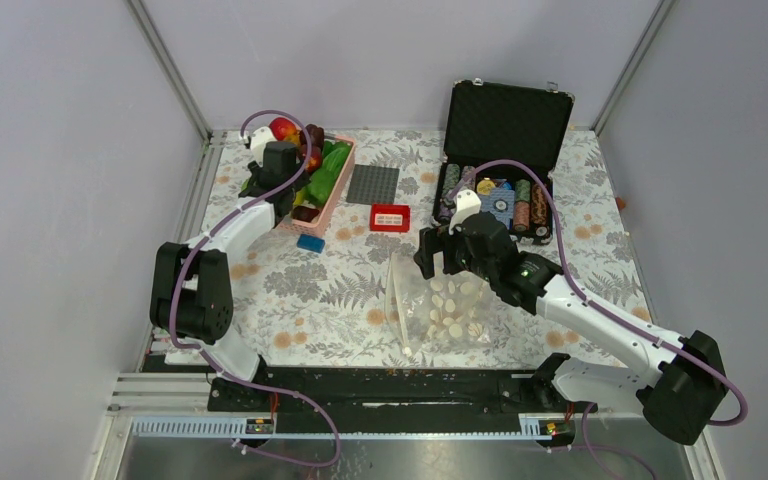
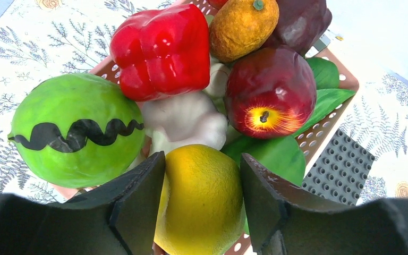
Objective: Open the zip-top bag and remove the fake food
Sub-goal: Place the fake fruit in the bin.
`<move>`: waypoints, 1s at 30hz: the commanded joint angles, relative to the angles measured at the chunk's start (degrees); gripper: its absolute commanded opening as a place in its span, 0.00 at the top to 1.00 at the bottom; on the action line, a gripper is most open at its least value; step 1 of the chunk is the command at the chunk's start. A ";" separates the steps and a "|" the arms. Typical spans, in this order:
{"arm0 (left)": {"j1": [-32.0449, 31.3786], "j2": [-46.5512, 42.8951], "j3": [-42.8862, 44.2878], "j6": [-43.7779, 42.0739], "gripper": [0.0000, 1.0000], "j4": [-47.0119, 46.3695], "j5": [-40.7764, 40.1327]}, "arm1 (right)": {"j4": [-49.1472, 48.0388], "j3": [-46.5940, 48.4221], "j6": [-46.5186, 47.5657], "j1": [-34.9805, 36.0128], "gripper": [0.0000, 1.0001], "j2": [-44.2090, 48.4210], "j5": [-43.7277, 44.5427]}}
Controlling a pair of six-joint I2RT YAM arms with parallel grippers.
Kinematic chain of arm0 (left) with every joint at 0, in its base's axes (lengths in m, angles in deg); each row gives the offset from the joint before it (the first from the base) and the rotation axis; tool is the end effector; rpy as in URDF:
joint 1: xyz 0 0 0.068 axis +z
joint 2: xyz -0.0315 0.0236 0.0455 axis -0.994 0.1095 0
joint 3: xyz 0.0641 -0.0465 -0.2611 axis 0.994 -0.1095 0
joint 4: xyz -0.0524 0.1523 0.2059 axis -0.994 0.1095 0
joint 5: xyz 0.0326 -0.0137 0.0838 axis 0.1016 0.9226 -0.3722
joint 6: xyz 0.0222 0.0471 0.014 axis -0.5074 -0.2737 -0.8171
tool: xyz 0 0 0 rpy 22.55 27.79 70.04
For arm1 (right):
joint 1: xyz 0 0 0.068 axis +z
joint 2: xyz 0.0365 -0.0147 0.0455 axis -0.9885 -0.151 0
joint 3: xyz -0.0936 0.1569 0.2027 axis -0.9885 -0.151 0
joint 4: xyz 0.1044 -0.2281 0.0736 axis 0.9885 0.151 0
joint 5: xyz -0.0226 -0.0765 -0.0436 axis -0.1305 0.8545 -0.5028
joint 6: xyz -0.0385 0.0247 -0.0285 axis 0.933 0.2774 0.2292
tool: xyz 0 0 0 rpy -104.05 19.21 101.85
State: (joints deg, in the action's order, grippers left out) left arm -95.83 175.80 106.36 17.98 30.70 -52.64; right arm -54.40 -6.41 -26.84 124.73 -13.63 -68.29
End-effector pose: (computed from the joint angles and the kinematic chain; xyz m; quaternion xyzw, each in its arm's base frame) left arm 0.3690 -0.0643 0.2563 -0.2462 0.8251 -0.0061 0.5085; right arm 0.1873 0.1716 0.2899 -0.1750 0.8264 0.2215 0.4872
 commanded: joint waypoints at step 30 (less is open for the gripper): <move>-0.34 -1.95 1.16 -0.78 0.38 -0.44 -0.79 | -29.03 5.16 -18.03 -0.78 0.15 -18.06 -25.96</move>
State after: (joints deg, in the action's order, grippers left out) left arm -95.99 175.80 106.36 17.74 31.37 -52.79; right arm -70.33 -5.43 -37.02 124.32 -25.58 -84.53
